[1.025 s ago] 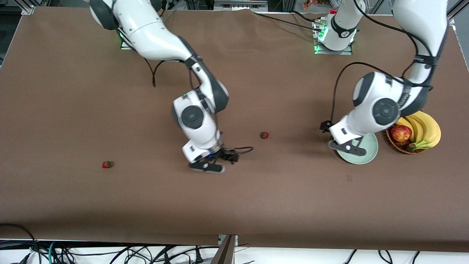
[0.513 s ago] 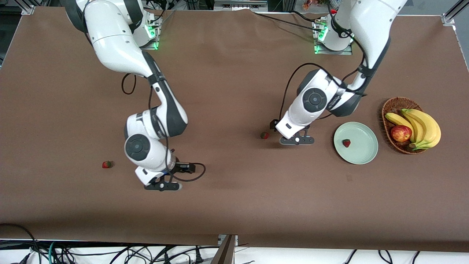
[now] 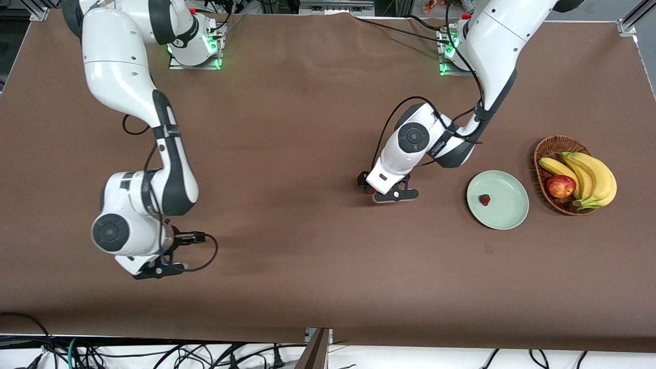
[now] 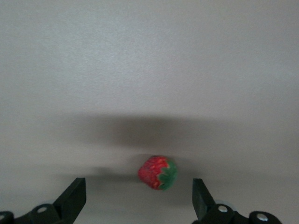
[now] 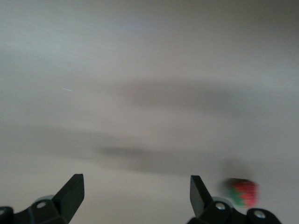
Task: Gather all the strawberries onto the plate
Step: 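Grasp the strawberry with the left gripper while the right grasps the last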
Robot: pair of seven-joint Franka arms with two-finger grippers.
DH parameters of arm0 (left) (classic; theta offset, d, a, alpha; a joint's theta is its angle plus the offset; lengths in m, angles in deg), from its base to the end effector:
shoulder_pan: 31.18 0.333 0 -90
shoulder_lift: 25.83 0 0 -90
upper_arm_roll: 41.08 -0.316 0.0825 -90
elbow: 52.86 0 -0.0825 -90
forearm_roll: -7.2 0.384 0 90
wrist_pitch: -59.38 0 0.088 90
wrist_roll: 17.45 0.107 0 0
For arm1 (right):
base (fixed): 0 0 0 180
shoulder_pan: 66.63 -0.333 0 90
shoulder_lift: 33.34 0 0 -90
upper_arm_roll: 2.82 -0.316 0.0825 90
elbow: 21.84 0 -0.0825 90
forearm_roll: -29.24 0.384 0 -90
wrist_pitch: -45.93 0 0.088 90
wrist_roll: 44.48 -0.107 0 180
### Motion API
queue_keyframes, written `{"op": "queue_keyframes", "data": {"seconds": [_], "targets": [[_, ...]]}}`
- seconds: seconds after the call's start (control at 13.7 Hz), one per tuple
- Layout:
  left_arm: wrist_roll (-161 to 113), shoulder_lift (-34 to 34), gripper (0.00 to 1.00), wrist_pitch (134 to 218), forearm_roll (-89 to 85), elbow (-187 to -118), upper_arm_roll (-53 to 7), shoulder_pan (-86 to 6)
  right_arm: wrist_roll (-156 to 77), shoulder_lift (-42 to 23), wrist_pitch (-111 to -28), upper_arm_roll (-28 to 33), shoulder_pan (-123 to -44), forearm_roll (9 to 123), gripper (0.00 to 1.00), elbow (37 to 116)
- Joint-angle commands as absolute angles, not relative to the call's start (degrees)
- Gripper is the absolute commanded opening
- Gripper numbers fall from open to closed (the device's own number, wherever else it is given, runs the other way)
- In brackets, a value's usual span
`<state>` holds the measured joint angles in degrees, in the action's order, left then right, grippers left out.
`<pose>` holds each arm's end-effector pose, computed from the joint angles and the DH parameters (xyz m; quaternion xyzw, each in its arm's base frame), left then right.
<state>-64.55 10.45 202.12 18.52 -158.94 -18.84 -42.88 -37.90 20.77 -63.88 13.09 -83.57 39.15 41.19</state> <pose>0.5456 -0.3493 0.2058 0.9954 0.0750 -0.0084 0.0587 0.7541 0.0915 0.2468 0.9948 0.0826 -0.0501 0.0325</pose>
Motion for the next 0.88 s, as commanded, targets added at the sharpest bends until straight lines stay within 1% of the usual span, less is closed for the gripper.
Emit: {"op": "queue_keyframes", "data": {"seconds": [0.0,0.22,0.51,0.59,0.66,0.73,0.81], "targets": [[-66.4,12.6,1.0,204.9,19.8,-157.1,-19.5,-43.8,-30.9,19.2,-63.5,13.7,-80.9,39.3,1.0,44.4],[-66.5,13.5,1.0,205.4,22.3,-157.1,-19.7,-44.2,-26.9,19.3,-64.2,13.7,-77.4,39.3,1.0,46.6],[-66.5,14.8,1.0,207.6,22.9,-157.3,-19.7,-44.2,-26.8,19.4,-65.9,13.7,-76.7,39.3,1.0,49.5],[-66.4,14.8,0.87,207.6,23.0,-157.3,-19.8,-44.2,-26.7,19.4,-66.7,13.7,-76.7,39.3,1.0,49.9],[-66.4,14.8,0.62,207.6,23.0,-157.2,-19.8,-44.2,-26.2,19.4,-66.9,13.7,-76.6,39.3,1.0,50.3],[-66.4,14.8,0.46,207.6,23.0,-157.1,-19.8,-44.2,-26.2,19.4,-67.4,13.7,-76.6,39.4,1.0,50.7],[-66.3,14.8,0.35,207.6,23.0,-157.1,-19.8,-44.2,-26.2,19.4,-67.8,13.7,-76.6,39.4,1.0,51.0]]}}
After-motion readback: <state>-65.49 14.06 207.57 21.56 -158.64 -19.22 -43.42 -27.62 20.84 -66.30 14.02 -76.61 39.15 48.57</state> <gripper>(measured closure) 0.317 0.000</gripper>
